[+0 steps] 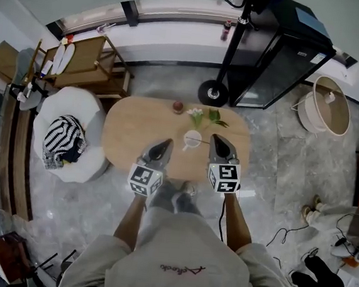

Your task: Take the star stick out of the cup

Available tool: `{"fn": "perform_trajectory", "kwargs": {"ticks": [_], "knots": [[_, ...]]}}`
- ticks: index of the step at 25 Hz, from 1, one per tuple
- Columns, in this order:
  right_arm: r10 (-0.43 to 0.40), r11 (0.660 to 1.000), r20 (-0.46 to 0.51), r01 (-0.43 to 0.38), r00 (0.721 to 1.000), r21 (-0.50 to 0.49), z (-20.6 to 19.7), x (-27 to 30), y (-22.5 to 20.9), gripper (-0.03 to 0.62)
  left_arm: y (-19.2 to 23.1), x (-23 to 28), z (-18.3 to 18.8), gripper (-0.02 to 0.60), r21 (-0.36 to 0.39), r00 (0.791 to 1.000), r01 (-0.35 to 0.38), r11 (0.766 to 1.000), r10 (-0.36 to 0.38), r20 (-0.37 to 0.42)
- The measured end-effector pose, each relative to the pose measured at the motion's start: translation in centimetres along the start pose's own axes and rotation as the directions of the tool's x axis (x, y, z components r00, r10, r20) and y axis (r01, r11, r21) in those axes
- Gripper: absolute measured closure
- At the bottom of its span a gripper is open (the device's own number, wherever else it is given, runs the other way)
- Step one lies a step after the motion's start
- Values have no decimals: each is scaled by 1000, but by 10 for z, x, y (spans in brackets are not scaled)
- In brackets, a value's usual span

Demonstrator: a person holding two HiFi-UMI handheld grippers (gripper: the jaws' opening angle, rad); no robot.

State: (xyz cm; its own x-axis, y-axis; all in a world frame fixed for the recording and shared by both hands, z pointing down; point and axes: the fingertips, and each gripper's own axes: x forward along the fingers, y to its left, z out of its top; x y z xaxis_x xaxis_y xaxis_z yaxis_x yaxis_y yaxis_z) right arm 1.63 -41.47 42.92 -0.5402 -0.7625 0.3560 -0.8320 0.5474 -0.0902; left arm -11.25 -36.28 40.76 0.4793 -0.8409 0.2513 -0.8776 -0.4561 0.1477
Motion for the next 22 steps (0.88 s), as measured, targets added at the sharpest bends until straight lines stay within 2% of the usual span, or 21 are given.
{"fn": "perform_trajectory", "kwargs": {"ticks": [13,22], "knots": [[-33,999,-103,37,994,38,-59,62,-35,591,42,59,-63,580,-61,996,26,998,-31,-89],[-48,994,-193,65,980,83,-134,70,-46,591,50,75,-124,580,-92,988,20,996,-34,-153]]}}
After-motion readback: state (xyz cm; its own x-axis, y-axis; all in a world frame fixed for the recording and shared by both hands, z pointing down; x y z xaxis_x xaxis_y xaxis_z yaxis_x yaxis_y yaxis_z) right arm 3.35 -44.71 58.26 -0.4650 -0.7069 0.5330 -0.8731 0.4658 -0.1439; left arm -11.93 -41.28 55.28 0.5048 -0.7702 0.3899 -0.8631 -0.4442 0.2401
